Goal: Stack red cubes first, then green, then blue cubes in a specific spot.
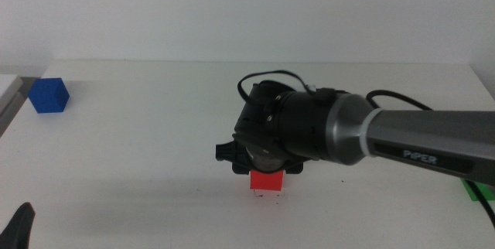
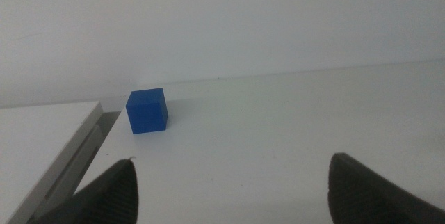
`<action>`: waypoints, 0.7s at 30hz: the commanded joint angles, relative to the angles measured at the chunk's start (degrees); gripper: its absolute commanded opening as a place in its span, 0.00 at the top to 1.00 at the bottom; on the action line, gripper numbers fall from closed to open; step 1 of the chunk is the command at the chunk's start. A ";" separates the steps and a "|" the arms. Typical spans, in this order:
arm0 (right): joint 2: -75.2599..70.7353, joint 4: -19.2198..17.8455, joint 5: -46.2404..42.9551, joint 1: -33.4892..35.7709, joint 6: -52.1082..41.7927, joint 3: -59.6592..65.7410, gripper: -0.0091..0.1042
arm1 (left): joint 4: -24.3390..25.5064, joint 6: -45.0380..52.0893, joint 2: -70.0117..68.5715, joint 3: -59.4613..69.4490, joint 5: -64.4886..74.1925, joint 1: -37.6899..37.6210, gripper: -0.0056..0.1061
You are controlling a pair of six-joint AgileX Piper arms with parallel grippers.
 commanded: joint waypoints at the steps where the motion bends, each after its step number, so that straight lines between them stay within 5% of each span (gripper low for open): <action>1: 0.64 -1.26 0.67 -0.14 0.08 0.18 0.86 | -0.13 -0.03 -0.20 0.03 -0.78 0.00 0.11; 21: 4.76 -1.66 0.57 -0.35 -0.02 0.18 0.83 | -0.13 -0.03 -0.20 0.03 -0.78 0.00 0.11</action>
